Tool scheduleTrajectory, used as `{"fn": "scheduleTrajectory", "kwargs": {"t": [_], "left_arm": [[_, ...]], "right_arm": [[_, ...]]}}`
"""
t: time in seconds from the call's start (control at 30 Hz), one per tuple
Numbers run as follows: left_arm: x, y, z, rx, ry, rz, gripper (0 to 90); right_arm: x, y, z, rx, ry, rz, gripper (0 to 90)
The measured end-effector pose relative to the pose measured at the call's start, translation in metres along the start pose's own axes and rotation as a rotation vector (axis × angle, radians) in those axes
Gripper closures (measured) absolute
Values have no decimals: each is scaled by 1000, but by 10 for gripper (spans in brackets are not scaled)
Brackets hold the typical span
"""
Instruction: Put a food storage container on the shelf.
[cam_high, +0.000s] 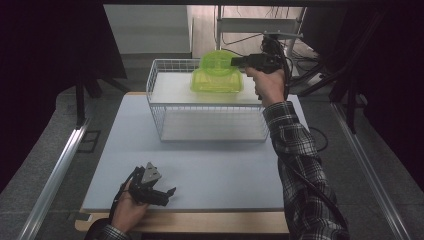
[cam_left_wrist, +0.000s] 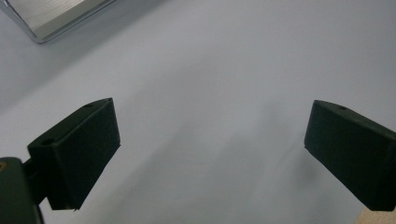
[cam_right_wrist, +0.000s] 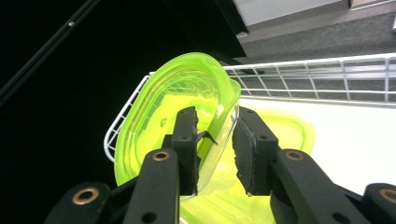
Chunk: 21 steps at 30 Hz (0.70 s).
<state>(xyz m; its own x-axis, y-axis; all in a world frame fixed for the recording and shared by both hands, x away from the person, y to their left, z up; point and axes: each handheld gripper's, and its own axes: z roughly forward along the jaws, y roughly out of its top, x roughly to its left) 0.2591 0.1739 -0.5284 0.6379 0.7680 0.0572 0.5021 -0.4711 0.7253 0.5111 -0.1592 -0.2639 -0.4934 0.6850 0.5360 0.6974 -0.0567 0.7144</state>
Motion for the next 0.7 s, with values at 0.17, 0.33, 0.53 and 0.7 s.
{"fn": "scheduleTrajectory", "kwargs": {"t": [0.17, 0.33, 0.53, 0.7], "left_arm": [[0, 0, 0, 2, 0, 1, 31], [0, 0, 1, 7, 3, 5, 31], [0, 0, 0, 7, 5, 4, 31], [-1, 0, 1, 9, 5, 6, 30]], "right_arm": [[0, 0, 3, 12, 3, -4, 678], [3, 0, 3, 27, 9, -10, 665], [3, -1, 1, 5, 16, -19, 537], [5, -3, -6, -4, 21, -53, 440]]}}
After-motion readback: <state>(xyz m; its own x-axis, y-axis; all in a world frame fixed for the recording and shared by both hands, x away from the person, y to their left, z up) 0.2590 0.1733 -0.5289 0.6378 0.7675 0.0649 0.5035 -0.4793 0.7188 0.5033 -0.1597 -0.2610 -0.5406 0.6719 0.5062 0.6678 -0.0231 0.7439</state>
